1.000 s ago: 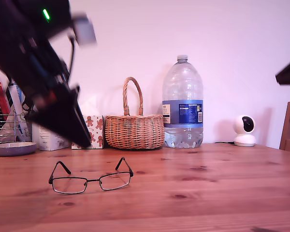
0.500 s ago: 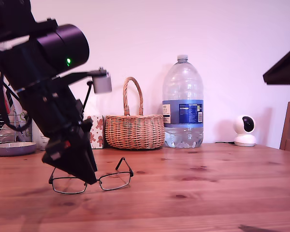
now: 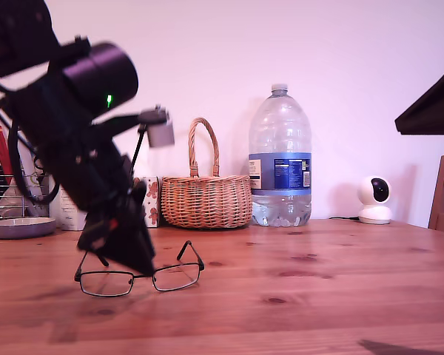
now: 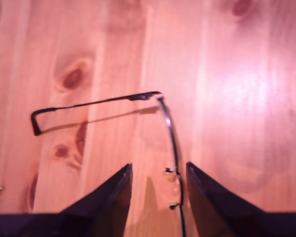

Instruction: Pick up the glasses and close them, then place them back on the table

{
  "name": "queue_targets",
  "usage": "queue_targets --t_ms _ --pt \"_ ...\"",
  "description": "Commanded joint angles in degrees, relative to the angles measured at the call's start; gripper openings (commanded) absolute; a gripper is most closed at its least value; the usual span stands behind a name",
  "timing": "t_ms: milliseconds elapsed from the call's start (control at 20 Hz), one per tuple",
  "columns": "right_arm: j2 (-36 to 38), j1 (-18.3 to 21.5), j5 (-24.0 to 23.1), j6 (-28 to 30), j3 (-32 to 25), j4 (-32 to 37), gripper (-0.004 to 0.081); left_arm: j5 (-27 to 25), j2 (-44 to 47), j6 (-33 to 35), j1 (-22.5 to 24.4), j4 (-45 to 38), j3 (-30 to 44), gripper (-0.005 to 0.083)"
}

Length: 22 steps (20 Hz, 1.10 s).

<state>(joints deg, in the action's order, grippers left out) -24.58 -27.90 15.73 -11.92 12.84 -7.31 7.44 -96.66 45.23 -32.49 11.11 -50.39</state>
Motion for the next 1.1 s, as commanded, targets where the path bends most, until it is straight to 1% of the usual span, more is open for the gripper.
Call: queue_targets --t_ms 0,150,200,300,350,400,750,850,950,1000,1050 --pt "-0.4 -0.3 -0.3 0.4 -0.3 0.6 -0.0013 1.2 -1.6 0.2 0.2 0.0 -0.3 0.0304" --pt "-0.8 -0.3 -0.3 1.3 -0.3 0.7 -0.0013 1.7 -1.6 0.2 0.5 -0.6 -0.4 0.0303" --pt "-0.8 -0.3 -0.3 1.3 -0.3 0.7 -0.0013 2.1 -1.6 0.2 0.7 -0.5 -0.4 0.0286" --pt "-0.8 -0.3 -0.3 1.3 -0.3 0.7 -0.0013 3.7 -1.7 0.2 1.0 -0.5 -0.4 0.022" --pt "-0.8 -0.3 -0.3 1.4 -0.3 0.7 -0.0013 3.7 -1.7 0.3 1.0 -0.5 -0.4 0.0189" --pt "-0.8 -0.3 -0.3 1.4 -0.3 0.7 -0.0013 3.7 -2.0 0.2 1.0 -0.5 -0.4 0.0178" --pt "-0.8 -0.3 -0.3 1.4 -0.3 0.7 -0.0013 4.0 -3.2 0.3 0.9 -0.3 -0.4 0.017" --pt "-0.8 -0.3 -0.3 1.4 -0.3 0.7 -0.0013 3.9 -3.5 0.3 0.9 -0.2 -0.4 0.0116" --pt "-0.8 -0.3 -0.3 1.4 -0.3 0.7 -0.0013 4.0 -3.7 0.3 0.9 -0.1 -0.4 0.0105" --pt "-0.8 -0.3 -0.3 1.4 -0.3 0.7 -0.0013 4.0 -3.7 0.3 0.9 -0.1 -0.4 0.0074" --pt "-0.8 -0.3 -0.3 1.4 -0.3 0.7 -0.0013 4.1 -3.7 0.3 0.9 -0.1 -0.4 0.0025"
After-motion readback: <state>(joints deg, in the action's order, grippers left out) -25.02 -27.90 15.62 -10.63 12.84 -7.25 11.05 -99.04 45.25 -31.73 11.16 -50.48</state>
